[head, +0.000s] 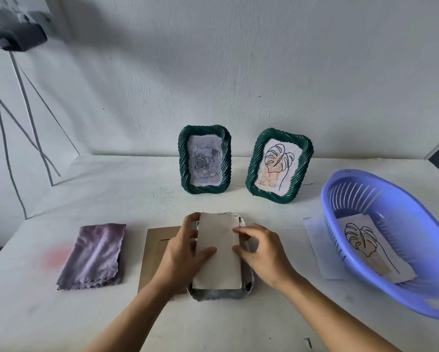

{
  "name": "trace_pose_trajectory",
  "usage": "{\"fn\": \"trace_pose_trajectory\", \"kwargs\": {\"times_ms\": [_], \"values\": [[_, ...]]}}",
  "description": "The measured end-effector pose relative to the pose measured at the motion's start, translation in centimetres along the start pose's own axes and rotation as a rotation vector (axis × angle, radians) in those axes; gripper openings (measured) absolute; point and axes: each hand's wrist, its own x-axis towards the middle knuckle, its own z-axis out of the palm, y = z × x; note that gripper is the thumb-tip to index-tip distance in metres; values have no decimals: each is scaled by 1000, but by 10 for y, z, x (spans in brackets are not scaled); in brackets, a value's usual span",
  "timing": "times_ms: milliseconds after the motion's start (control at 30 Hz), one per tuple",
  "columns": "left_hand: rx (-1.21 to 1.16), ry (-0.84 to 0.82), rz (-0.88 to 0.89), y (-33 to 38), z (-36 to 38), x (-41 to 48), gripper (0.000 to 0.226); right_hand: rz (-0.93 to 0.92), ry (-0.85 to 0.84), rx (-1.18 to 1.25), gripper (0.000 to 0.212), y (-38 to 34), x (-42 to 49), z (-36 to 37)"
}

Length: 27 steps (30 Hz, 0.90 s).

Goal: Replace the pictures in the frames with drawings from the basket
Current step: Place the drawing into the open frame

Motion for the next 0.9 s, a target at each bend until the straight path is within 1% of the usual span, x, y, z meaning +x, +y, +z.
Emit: {"fn": "trace_pose_trajectory", "kwargs": {"times_ms": [100,167,267,333,367,433,467,533,633,767,900], "values": [[248,16,122,-9,0,2,77,-32,12,-94,35,9,-1,5],[432,43,185,-13,0,2,84,-104,22,-197,33,12,-1,9],[569,79,181,-15,-3,0,90,-194,19,-324,33,15,-1,11],[623,73,193,-20,-7,-2,85,-237,-12,-352,34,19,0,10],[650,61,218,-25,-10,-3,76,-253,-31,-355,33,21,0,10],[673,19,254,-36,-13,-5,62,-271,-55,-340,29,24,0,11],[675,-2,266,-41,-15,-8,59,-276,-51,-329,28,26,-1,12],[680,-22,312,-51,-14,-12,59,-286,-27,-321,27,30,-4,14],[692,10,364,-58,-13,-14,56,-305,-22,-334,31,33,-8,13],[674,35,364,-57,-12,-16,51,-296,-40,-331,38,32,-8,12],[676,41,361,-59,-12,-15,50,-291,-31,-325,38,34,-8,13]]}}
